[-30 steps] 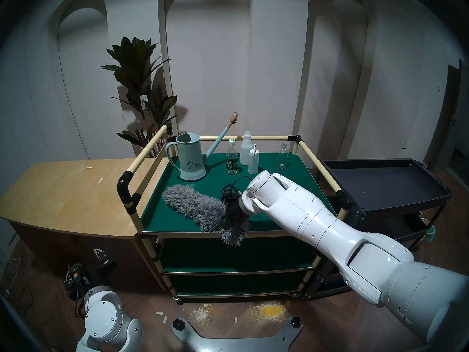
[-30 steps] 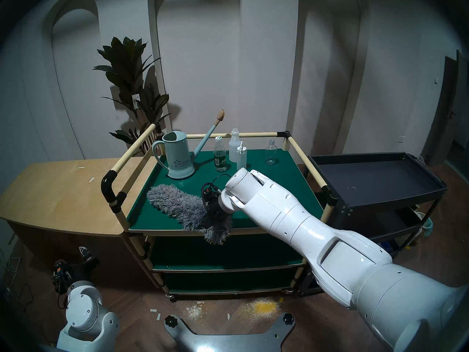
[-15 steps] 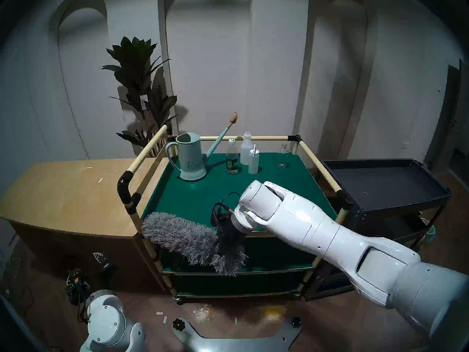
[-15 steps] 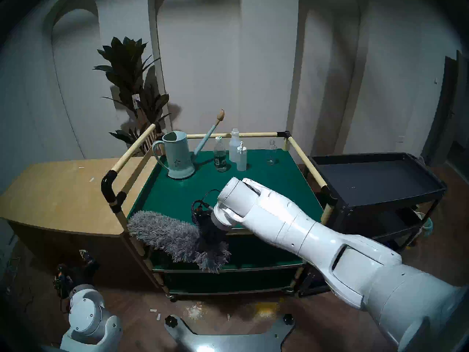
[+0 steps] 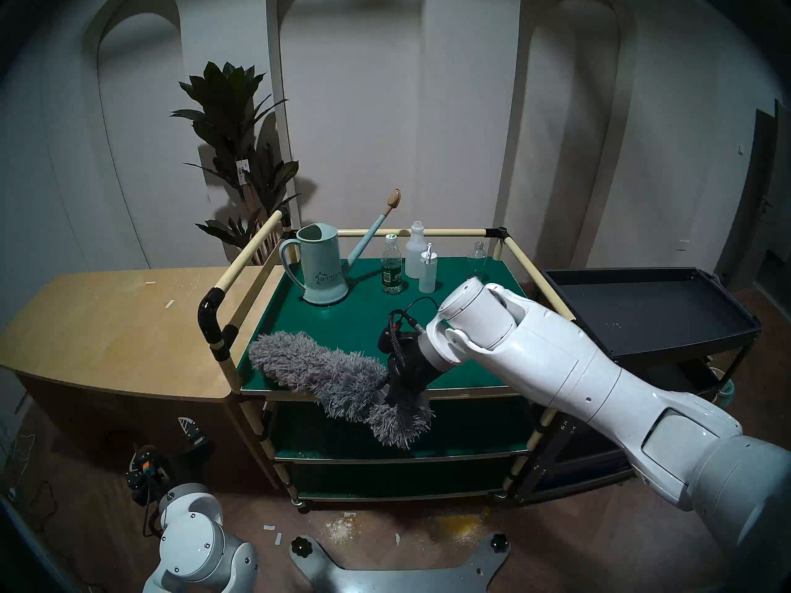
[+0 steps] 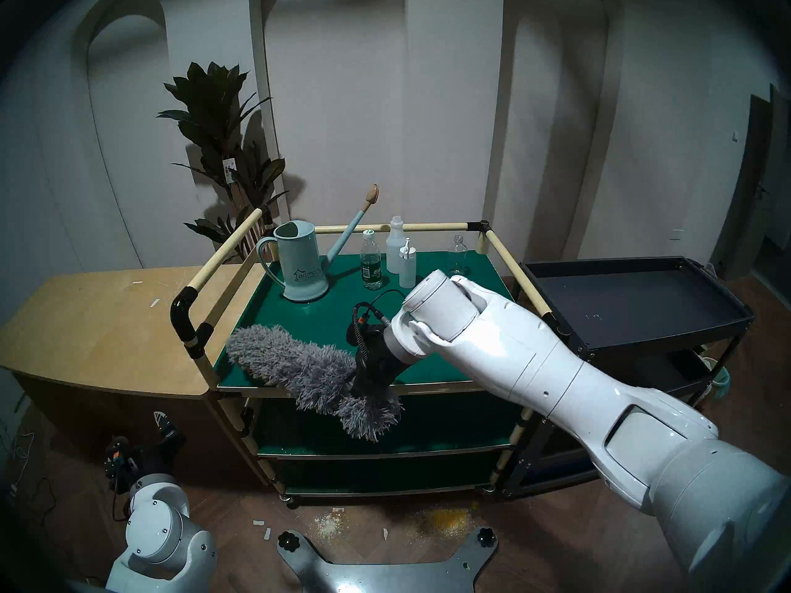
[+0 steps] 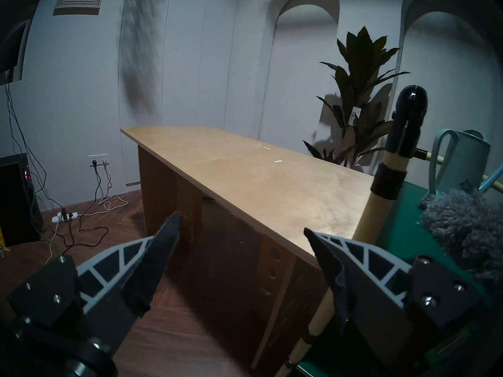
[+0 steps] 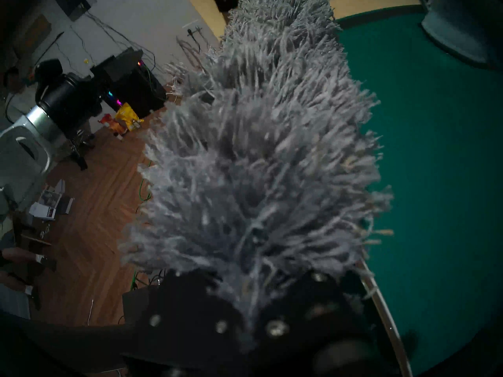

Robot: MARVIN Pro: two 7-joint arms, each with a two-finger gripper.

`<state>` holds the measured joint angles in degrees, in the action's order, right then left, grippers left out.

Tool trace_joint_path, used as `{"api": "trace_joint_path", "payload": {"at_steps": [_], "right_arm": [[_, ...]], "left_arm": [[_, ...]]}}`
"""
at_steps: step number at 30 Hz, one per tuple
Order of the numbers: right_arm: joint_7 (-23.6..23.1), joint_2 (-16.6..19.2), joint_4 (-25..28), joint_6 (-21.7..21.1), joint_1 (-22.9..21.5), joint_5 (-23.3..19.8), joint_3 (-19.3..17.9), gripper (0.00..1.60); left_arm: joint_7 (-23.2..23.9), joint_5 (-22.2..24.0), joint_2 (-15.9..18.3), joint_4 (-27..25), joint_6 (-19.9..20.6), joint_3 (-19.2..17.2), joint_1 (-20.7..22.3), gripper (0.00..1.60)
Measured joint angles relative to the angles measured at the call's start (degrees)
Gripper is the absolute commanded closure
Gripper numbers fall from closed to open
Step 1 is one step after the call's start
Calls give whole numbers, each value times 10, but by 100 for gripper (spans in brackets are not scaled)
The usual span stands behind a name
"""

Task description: Dust the shelf with the duster

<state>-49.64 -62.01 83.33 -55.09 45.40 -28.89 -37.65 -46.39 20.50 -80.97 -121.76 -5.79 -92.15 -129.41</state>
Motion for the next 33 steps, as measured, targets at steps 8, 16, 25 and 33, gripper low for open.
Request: {"api": "trace_joint_path", "payload": {"at_steps": [8,16,25,33], "right_arm": [[6,55,-23,0,18,-21,-71,160],[29,109,-64,0,40,-28,-125,160],[85,152,-88,0,78,-38,-179,160],[153,171,-78,0,121,-52,-234,160]], "left_arm": [[24,-5,17,7,17,21,23,0],[50,-6,35,19,40,35,54,0],[61,-8,49,38,62,29,91,0],[65,-7,54,44,77,22,108,0]]}}
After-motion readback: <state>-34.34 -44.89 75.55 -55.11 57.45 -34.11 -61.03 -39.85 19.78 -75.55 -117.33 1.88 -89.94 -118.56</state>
